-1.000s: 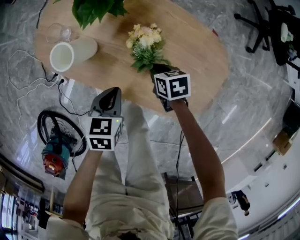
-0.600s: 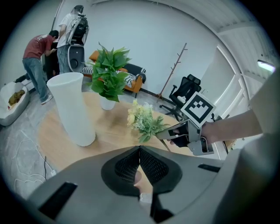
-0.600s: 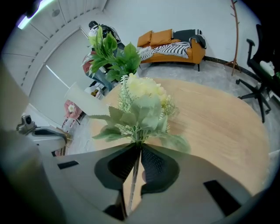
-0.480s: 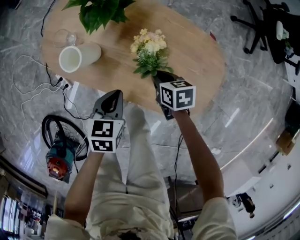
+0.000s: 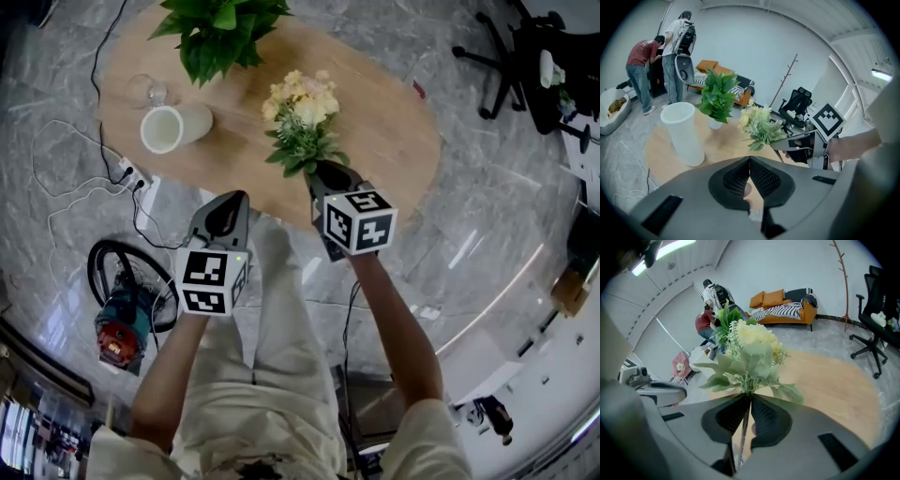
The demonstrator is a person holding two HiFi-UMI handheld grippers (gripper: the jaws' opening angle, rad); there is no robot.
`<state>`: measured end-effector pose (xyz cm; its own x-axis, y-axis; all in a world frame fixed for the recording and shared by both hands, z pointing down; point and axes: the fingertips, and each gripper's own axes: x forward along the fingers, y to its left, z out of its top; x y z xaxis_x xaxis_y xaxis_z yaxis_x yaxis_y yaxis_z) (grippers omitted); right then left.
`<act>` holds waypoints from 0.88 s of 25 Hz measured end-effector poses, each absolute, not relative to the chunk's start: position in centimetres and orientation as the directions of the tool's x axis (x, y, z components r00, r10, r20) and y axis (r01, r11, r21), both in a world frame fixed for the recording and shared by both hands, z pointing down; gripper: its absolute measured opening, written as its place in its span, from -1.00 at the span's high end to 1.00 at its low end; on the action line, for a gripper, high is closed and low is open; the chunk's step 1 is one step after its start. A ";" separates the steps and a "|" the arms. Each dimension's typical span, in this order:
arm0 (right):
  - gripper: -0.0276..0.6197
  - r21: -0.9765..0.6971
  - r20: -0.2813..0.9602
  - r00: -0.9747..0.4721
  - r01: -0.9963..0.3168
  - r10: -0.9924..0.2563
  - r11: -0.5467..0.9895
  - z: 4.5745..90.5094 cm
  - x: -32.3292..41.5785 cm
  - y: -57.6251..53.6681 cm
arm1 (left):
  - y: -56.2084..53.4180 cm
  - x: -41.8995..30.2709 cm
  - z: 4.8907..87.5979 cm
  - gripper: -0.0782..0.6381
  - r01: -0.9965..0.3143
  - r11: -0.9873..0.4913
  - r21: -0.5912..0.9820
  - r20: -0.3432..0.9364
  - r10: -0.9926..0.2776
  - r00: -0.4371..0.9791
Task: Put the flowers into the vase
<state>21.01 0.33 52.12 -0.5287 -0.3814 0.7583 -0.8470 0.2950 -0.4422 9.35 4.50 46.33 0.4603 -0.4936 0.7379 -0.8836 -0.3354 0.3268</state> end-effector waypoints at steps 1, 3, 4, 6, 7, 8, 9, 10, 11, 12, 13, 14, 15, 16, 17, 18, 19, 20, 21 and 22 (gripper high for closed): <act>0.80 -0.443 0.750 -0.534 -0.844 -0.390 0.304 51.4 20.8 0.1 | 4.5 9.2 46.0 0.76 -0.884 -0.331 0.331 0.734 -0.497 0.462; 0.80 -0.442 0.733 -0.544 -0.837 -0.409 0.322 49.9 20.3 -0.4 | 4.3 9.0 45.2 0.76 -0.883 -0.326 0.337 0.727 -0.507 0.464; 0.80 -0.442 0.725 -0.548 -0.834 -0.417 0.329 49.1 20.1 -0.7 | 4.3 8.9 44.8 0.76 -0.883 -0.324 0.339 0.723 -0.511 0.465; 0.80 -0.448 0.706 -0.559 -0.828 -0.435 0.336 47.7 19.6 -1.0 | 4.4 8.6 44.1 0.76 -0.881 -0.319 0.349 0.717 -0.515 0.470; 0.80 -0.452 0.696 -0.564 -0.825 -0.445 0.338 46.9 19.4 -1.2 | 4.5 8.5 43.7 0.76 -0.880 -0.316 0.354 0.715 -0.515 0.473; 0.80 -0.455 0.685 -0.569 -0.822 -0.456 0.342 46.2 19.1 -1.4 | 4.5 8.3 43.4 0.76 -0.879 -0.315 0.358 0.713 -0.515 0.475; 0.80 -0.458 0.673 -0.574 -0.819 -0.467 0.346 45.5 18.9 -1.7 | 4.5 8.2 43.1 0.76 -0.879 -0.314 0.359 0.712 -0.517 0.476; 0.80 -0.461 0.661 -0.579 -0.815 -0.477 0.351 44.7 18.7 -1.9 | 4.5 8.1 42.7 0.76 -0.879 -0.312 0.360 0.709 -0.520 0.476; 0.80 -0.464 0.649 -0.585 -0.811 -0.486 0.356 44.1 18.4 -2.1 | 4.5 8.0 42.4 0.76 -0.879 -0.308 0.363 0.706 -0.525 0.475; 0.80 -0.467 0.638 -0.590 -0.807 -0.494 0.361 43.5 18.2 -2.3 | 4.4 7.8 42.0 0.76 -0.880 -0.303 0.365 0.702 -0.531 0.474; 0.80 -0.470 0.627 -0.596 -0.803 -0.502 0.365 42.9 17.9 -2.4 | 4.3 7.7 41.7 0.76 -0.881 -0.299 0.367 0.697 -0.538 0.473; 0.80 -0.472 0.616 -0.601 -0.799 -0.510 0.372 42.4 17.6 -2.6 | 4.2 7.5 41.3 0.76 -0.882 -0.296 0.367 0.692 -0.546 0.472; 0.80 -0.470 0.605 -0.605 -0.796 -0.518 0.382 41.8 17.3 -2.8 | 4.0 7.3 41.0 0.76 -0.883 -0.293 0.368 0.687 -0.554 0.470; 0.80 -0.464 0.594 -0.610 -0.792 -0.525 0.396 41.2 17.0 -2.9 | 3.8 7.2 40.6 0.76 -0.883 -0.291 0.369 0.681 -0.562 0.469; 0.80 -0.456 0.583 -0.616 -0.788 -0.530 0.413 40.6 16.6 -3.1 | 3.7 7.0 40.2 0.76 -0.883 -0.287 0.372 0.675 -0.569 0.469; 0.80 -0.449 0.572 -0.622 -0.783 -0.534 0.431 39.9 16.2 -3.2 | 3.5 6.8 39.9 0.76 -0.882 -0.281 0.378 0.669 -0.576 0.470; 0.80 -0.443 0.562 -0.630 -0.777 -0.536 0.448 39.3 15.8 -3.3 | 3.4 6.7 39.5 0.76 -0.881 -0.275 0.384 0.662 -0.583 0.471; 0.80 -0.439 0.551 -0.637 -0.770 -0.539 0.462 38.7 15.4 -3.5 | 3.2 6.5 39.2 0.76 -0.881 -0.269 0.389 0.656 -0.590 0.470; 0.80 -0.435 0.540 -0.644 -0.765 -0.542 0.476 38.2 14.9 -3.6 | 3.1 6.2 39.0 0.76 -0.882 -0.263 0.392 0.651 -0.598 0.468; 0.80 -0.431 0.528 -0.650 -0.759 -0.546 0.487 37.6 14.5 -3.7 | 3.1 5.9 38.7 0.76 -0.883 -0.257 0.393 0.647 -0.605 0.464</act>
<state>14.48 -3.72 37.64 -0.6504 -0.5456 0.5285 -0.7592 0.4875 -0.4312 5.94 3.09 38.74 0.4642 -0.6048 0.6471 -0.8829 -0.2572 0.3929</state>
